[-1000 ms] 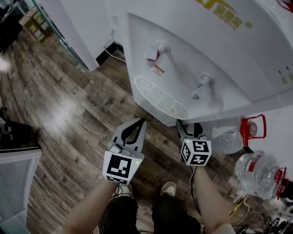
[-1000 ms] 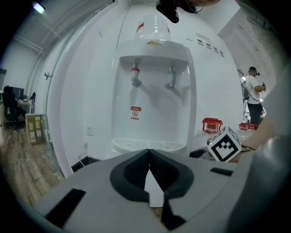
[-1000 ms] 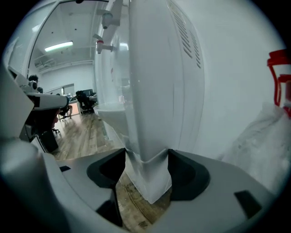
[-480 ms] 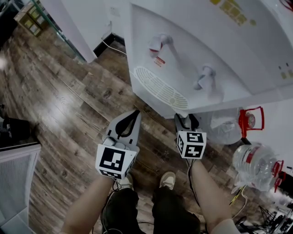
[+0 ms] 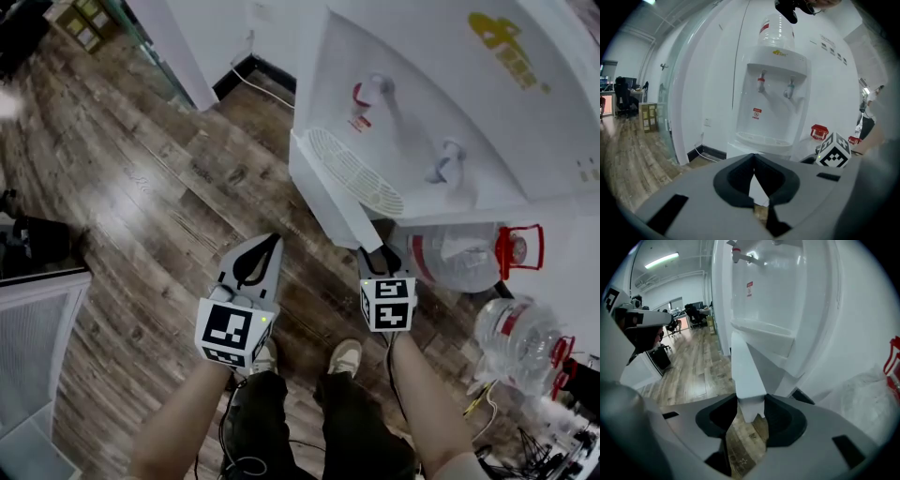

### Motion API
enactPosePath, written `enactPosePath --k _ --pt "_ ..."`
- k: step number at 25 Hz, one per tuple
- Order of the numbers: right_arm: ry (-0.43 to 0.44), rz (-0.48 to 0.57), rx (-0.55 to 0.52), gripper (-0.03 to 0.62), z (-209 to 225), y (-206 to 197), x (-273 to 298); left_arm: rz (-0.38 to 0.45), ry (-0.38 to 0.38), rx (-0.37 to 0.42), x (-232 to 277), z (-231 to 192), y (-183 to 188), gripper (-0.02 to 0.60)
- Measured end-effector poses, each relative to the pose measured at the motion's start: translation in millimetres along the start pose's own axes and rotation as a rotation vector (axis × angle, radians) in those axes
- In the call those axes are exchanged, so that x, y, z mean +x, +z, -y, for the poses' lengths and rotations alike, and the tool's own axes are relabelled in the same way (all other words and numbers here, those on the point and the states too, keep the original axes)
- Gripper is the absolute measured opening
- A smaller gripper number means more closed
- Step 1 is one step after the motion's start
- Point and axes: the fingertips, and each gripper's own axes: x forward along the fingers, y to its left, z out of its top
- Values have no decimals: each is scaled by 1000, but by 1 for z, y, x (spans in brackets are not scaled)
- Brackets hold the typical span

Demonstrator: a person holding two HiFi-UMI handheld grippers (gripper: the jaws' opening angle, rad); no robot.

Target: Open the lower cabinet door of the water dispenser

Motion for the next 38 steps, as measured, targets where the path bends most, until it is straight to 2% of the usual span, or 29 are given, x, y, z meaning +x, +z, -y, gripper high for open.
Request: enactPosePath --k 8,21,26,31,38 --pt "121 -118 26 169 -74 -10 -8 -49 55 -40 -47 -27 -15 6" --pt "274 -162 249 186 -196 28 10 -88 181 -128 -124 -103 -36 6" --pt "328 -146 165 189 -229 58 20 -93 213 -132 -139 -128 -44 6" --pt "390 -122 113 206 -254 86 36 -85 257 -172 -147 -153 -47 6" --pt "437 -91 117 198 -277 111 54 -72 293 -180 -155 -173 -42 6"
